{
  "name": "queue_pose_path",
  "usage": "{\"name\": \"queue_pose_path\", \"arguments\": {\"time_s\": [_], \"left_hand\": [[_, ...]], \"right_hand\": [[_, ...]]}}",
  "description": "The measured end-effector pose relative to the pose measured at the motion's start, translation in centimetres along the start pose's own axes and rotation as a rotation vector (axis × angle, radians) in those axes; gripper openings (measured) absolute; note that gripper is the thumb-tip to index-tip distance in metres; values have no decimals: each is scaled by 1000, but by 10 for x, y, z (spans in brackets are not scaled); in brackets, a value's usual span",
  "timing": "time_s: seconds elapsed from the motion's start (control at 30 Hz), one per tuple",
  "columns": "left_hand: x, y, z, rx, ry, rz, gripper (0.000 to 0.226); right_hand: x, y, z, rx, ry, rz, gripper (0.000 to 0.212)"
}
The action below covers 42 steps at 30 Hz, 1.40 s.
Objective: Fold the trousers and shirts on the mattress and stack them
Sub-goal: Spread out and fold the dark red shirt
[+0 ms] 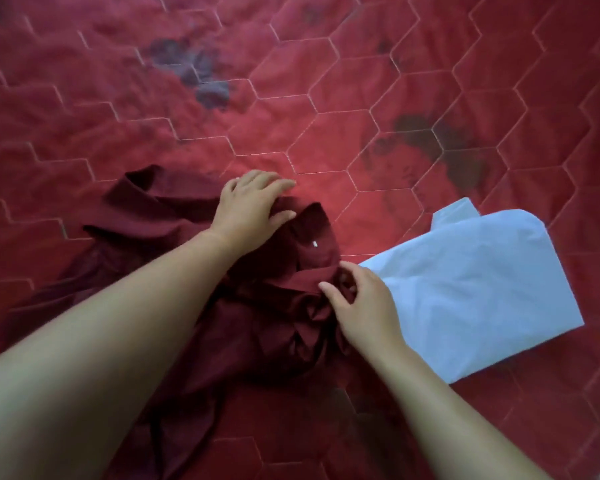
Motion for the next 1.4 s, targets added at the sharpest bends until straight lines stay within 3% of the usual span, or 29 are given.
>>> {"name": "queue_pose_path", "arguments": {"time_s": [0.07,0.17,0.23,0.3,0.43,0.6,0.67,0.73,0.8,0.97,1.1,1.27,1.4], "left_hand": [[-4,-10,-11,81,-72,-27,33],[6,-4,12,-128,107,-18,22],[25,11,39,-346,301,55,20],[42,24,56,-456,419,114,19],[70,33,52,-329,566,187,8],[93,44,11,-86,843,302,17],[97,46,-1,-60,796,338,15],[99,46,-6,-66,661,363,23],[98,48,-4,-105,500,388,28],[96,55,2,-211,489,424,19],[85,73,31,-355,487,356,12],[60,125,131,-597,581,262,12],[14,198,264,-689,565,165,13]], "right_hand": [[0,-4,0,-13,20,29,31],[8,-12,13,-90,-13,79,7],[17,-20,35,-211,-133,105,15],[33,-31,58,-307,-319,169,25],[61,-58,81,-311,-522,256,32],[39,-85,63,-115,-530,49,22],[28,-87,42,-11,-532,-38,31],[20,-88,24,49,-320,-81,50],[17,-88,16,28,-151,-85,56],[29,-100,12,-29,-350,-86,21],[61,-93,26,-75,-310,51,6],[142,-33,72,-63,-437,290,21],[254,59,132,-78,-410,492,22]]}}
Point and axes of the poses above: each hand's wrist, its own y-axis away from the middle knuckle, its own z-axis out of the back of the hand, x = y × z, the point moved 9 cm from there along -y, towards the middle knuckle, and after that the axes turned 7 degrees about x, right-handed, at the moved point
